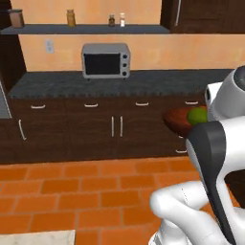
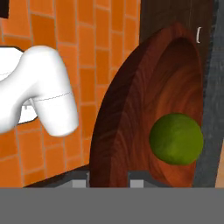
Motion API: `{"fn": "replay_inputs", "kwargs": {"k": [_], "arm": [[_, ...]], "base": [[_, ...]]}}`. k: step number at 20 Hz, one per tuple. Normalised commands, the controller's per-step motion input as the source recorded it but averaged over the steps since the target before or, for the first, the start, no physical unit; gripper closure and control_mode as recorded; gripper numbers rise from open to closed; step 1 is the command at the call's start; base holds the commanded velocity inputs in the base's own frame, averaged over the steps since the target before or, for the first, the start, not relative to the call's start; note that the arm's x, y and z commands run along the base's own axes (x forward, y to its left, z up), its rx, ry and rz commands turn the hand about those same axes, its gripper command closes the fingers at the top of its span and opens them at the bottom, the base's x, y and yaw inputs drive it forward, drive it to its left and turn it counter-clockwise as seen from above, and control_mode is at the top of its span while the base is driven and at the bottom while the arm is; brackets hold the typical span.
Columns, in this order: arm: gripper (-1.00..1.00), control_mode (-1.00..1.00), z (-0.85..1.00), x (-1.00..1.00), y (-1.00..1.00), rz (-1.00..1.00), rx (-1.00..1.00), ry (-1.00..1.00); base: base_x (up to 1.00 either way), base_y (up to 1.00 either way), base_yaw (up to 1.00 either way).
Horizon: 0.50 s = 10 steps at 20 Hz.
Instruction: Pick the lime from the sink and place it in the bowl. Then pick the bowl and place it in the microwave. Then close the microwave door and press the start button.
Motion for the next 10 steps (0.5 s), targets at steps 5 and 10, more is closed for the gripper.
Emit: {"fn": "replay_inputs", "kwargs": {"k": [5,10], "arm": [[1.00,1.00,0.00,0.00,0.00,0.00,0.00,0.00],[1.00,1.00,0.00,0.00,0.00,0.00,0.00,0.00]], "base": [[1.00,0.05,0.56],[1.00,0.00,0.62]]}}
